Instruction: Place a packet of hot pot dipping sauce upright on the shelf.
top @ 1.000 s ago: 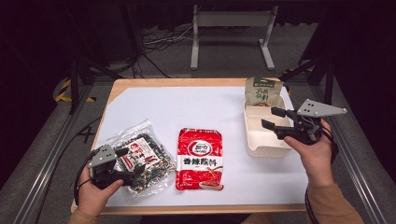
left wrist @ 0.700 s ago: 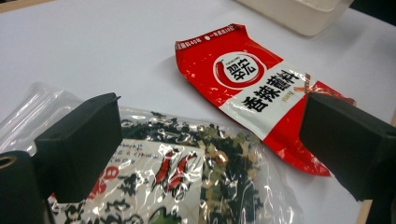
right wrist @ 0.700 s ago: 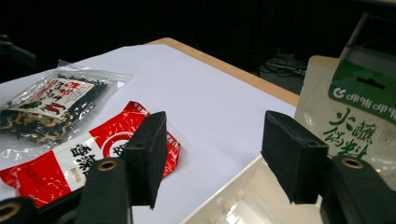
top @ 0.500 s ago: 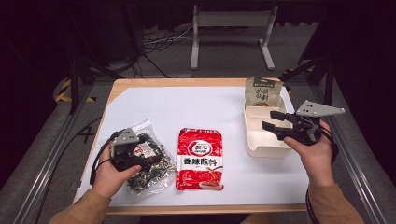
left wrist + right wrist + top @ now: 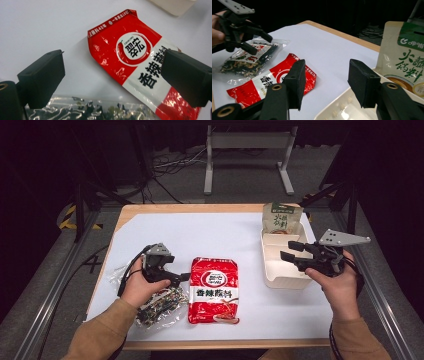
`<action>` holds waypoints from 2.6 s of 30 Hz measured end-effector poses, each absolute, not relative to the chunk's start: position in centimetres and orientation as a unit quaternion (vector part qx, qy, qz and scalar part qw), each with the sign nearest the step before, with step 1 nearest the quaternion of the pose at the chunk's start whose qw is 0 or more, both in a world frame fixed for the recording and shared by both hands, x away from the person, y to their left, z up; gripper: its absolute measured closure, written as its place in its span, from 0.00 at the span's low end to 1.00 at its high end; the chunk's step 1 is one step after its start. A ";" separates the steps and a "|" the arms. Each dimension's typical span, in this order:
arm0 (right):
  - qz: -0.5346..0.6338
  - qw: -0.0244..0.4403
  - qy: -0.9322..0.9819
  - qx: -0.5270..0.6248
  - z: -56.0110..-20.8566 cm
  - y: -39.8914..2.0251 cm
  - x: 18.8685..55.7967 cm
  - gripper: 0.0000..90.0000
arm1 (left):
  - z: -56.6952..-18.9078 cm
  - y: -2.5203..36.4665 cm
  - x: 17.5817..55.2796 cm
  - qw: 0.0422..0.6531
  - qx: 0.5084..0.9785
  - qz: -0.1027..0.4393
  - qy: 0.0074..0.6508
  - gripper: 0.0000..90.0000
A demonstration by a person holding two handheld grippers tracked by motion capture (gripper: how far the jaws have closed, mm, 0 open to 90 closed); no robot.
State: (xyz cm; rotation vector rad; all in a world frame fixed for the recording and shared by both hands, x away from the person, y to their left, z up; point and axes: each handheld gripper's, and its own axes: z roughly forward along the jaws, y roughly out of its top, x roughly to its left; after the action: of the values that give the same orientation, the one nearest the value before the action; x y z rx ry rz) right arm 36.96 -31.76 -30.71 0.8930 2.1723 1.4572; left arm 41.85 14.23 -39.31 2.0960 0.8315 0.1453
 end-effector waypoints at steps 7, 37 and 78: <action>0.513 0.174 0.774 0.327 -30.9 -31.8 37.0 0.50 | -40.1 13.3 43.7 0.429 0.839 0.049 0.331 0.08; 0.520 0.161 0.777 0.315 -30.7 -32.2 36.7 0.46 | -42.9 9.7 48.0 0.389 0.845 -0.013 0.367 0.24; 0.499 0.142 0.798 0.306 -31.4 -31.1 36.9 0.43 | -42.3 8.0 45.6 0.393 0.873 -0.068 0.280 0.46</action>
State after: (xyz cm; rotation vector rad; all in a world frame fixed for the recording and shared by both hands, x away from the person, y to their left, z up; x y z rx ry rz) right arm 36.94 -31.08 -31.44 0.8844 2.3041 1.4396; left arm 45.56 8.01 -42.32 2.2168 0.7113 -0.1715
